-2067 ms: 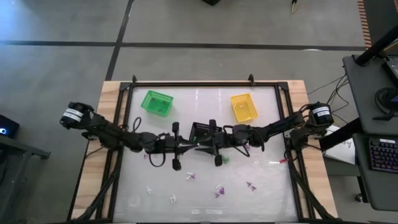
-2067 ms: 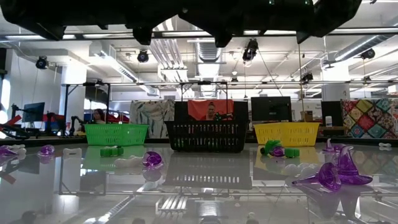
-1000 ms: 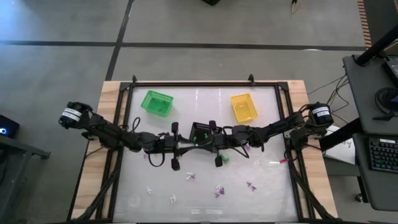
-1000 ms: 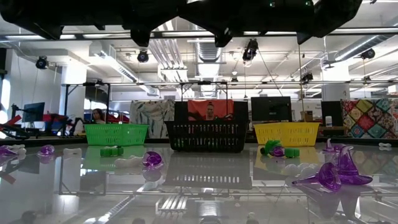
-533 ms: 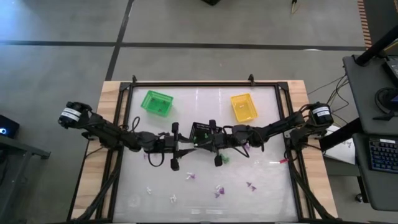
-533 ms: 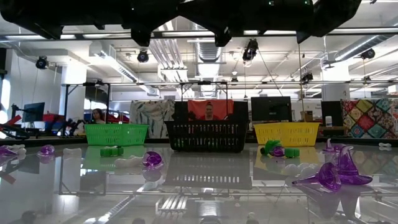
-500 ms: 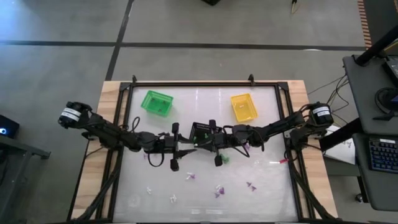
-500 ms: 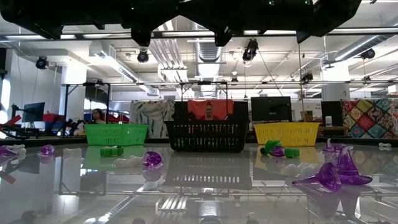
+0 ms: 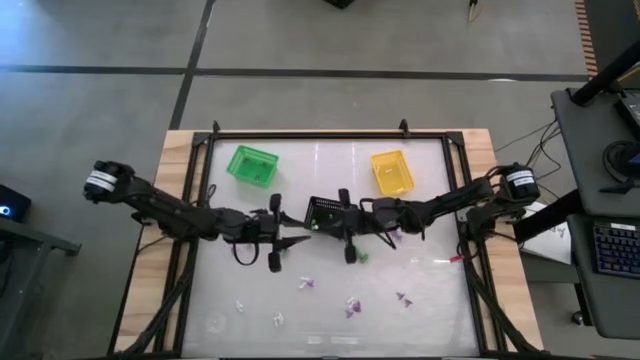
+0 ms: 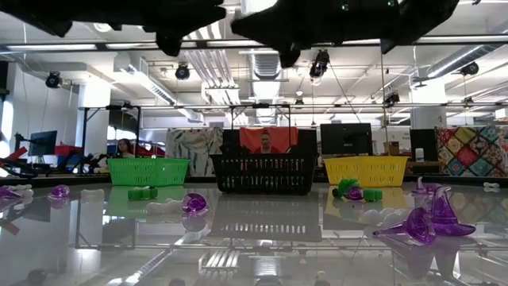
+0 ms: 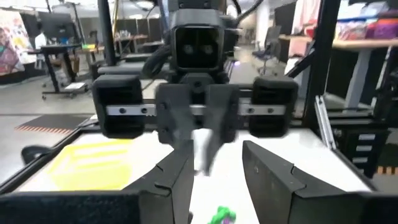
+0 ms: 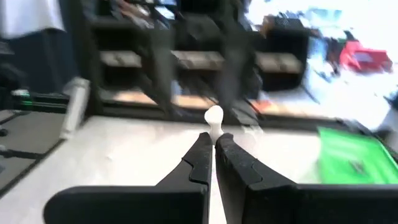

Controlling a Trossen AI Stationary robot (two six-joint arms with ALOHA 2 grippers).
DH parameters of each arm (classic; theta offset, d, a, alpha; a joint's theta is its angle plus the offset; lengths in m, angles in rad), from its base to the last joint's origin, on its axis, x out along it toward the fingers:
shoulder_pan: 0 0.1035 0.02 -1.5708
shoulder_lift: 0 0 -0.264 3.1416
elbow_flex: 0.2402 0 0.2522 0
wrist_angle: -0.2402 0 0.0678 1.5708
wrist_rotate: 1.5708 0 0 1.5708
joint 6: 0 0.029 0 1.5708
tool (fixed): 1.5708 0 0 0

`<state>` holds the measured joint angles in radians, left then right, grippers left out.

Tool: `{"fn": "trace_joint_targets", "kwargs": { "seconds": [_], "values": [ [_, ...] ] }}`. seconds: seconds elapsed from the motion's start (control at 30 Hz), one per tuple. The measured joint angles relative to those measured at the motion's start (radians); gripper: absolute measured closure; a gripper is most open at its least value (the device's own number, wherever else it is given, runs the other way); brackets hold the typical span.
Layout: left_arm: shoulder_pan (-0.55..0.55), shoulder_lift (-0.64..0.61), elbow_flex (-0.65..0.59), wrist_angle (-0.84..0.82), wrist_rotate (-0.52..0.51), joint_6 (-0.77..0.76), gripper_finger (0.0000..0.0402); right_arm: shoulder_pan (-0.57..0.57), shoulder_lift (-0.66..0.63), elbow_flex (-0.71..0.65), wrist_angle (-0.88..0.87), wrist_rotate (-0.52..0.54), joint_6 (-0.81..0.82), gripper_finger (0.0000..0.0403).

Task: Sort Halloween decoration
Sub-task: Put the white bone toy into the yellow bin

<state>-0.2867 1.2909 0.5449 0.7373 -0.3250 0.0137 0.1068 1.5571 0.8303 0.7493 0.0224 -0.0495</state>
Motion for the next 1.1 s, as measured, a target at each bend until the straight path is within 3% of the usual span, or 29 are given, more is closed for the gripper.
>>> {"fn": "trace_joint_targets", "kwargs": {
  "seconds": [0.13,0.3,0.47,0.6,0.7,0.9,1.1],
  "values": [
    [0.0,-0.112,0.0,-0.162,-0.005,-0.02,0.0283,-0.056,-0.077,0.0,-0.231,0.088,0.073,0.0394],
    [0.0,-0.226,0.0,-0.312,-0.052,-0.052,0.0283,-0.179,-0.162,0.059,-0.718,0.195,0.213,0.0394],
    [0.001,-0.274,0.0,-0.355,-0.079,-0.058,0.0283,-0.321,-0.18,0.164,-1.23,0.359,0.47,0.0394],
    [0.001,-0.278,0.0,-0.36,-0.079,-0.057,0.0283,-0.436,-0.171,0.228,-1.553,0.371,0.645,0.0394],
    [0.001,-0.267,0.0,-0.364,-0.088,-0.054,0.0283,-0.495,-0.153,0.232,-1.629,0.352,0.686,0.0394],
    [0.001,-0.244,0.0,-0.369,-0.116,-0.05,0.0283,-0.535,-0.119,0.21,-1.606,0.315,0.649,0.0389],
    [0.001,-0.244,0.0,-0.379,-0.123,-0.05,0.0283,-0.535,-0.114,0.208,-1.601,0.314,0.641,0.0337]
  ]
}}
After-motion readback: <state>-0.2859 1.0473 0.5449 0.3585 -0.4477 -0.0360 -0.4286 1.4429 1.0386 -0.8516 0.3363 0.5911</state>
